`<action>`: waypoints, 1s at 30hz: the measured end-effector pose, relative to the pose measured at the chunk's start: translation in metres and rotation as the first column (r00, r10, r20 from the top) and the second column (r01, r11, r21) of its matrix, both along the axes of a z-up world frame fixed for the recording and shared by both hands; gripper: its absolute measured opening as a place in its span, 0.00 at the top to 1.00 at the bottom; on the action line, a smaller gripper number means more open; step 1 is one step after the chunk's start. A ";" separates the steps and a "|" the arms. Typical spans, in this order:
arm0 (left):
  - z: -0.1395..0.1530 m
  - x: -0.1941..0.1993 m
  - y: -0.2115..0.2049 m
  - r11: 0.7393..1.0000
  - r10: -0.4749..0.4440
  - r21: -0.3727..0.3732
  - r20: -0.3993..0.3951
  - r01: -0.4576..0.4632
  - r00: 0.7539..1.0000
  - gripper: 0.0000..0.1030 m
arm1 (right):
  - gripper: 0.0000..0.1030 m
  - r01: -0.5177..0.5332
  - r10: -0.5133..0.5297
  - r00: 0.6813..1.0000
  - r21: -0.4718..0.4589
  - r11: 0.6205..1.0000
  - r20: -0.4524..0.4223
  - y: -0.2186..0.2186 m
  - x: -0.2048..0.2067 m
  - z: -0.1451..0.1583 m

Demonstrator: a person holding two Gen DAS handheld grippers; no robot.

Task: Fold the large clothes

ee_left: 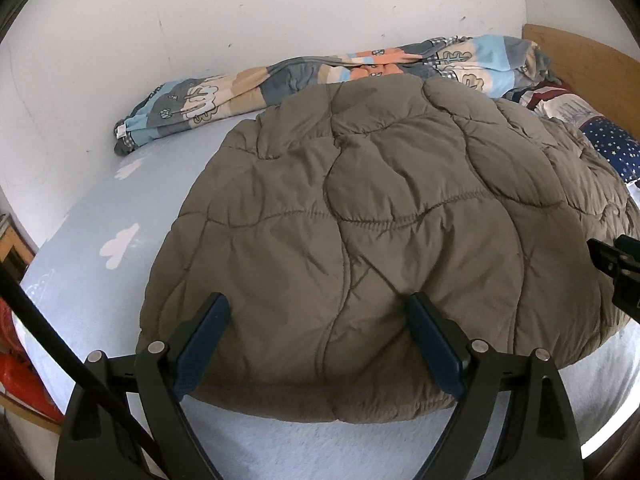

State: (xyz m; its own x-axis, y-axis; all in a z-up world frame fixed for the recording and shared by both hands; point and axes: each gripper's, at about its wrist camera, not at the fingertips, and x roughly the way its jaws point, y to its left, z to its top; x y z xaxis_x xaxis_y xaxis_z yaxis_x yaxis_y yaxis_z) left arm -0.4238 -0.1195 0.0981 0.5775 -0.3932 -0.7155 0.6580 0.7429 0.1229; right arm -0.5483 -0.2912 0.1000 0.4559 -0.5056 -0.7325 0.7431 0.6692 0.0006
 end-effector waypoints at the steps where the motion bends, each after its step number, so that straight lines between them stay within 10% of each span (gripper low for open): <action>1: 0.000 0.000 0.000 1.000 0.001 0.000 -0.002 -0.001 1.000 0.12 | 0.41 -0.001 0.001 1.000 0.000 1.000 -0.002 0.000 0.000 -0.001; 20: 0.021 -0.025 0.015 0.997 -0.057 -0.040 0.031 0.058 0.998 0.12 | 0.30 0.066 -0.056 0.994 -0.104 0.992 0.093 0.030 -0.041 0.046; 30: -0.011 -0.010 0.009 0.999 -0.041 0.020 -0.118 0.044 0.992 0.04 | 0.29 0.010 -0.010 1.000 -0.007 1.000 0.023 0.033 -0.032 0.013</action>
